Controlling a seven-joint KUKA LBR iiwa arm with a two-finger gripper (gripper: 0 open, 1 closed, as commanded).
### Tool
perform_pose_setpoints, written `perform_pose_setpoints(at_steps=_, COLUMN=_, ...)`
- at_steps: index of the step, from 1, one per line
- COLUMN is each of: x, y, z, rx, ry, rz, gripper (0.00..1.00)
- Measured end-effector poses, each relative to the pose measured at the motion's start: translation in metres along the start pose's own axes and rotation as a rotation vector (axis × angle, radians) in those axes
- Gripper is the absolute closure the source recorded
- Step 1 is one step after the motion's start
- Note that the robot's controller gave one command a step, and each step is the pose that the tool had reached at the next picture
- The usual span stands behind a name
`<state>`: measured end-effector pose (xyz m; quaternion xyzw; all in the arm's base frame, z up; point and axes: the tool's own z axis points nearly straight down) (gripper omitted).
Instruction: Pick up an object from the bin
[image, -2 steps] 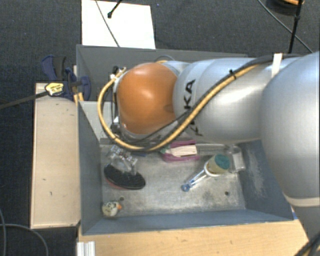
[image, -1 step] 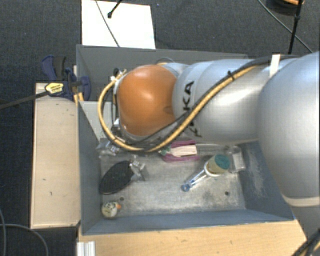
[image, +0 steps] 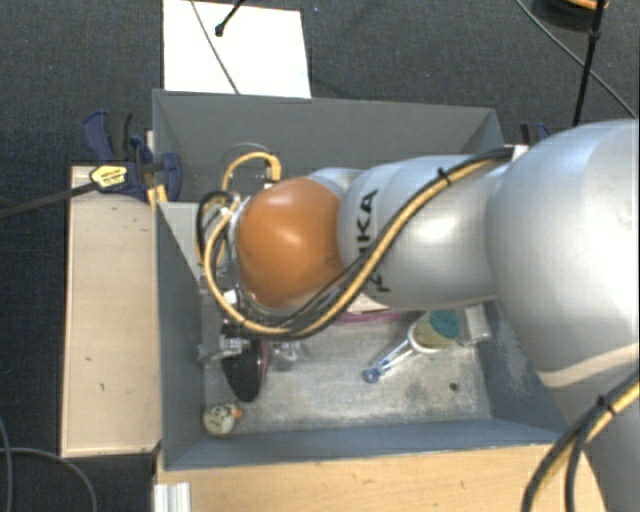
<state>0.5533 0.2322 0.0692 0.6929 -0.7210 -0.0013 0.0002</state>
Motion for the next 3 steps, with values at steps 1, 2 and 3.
perform_pose_setpoints(at_steps=1, x=0.000, y=0.000, z=-0.001, rx=-0.001, ry=0.001, rz=0.008, gripper=1.00)
perform_pose_setpoints(at_steps=2, x=0.011, y=0.010, z=-0.104, rx=0.010, ry=-0.003, rz=0.048, gripper=1.00)
perform_pose_setpoints(at_steps=3, x=0.009, y=0.007, z=-0.213, rx=0.011, ry=-0.004, rz=0.081, gripper=1.00)
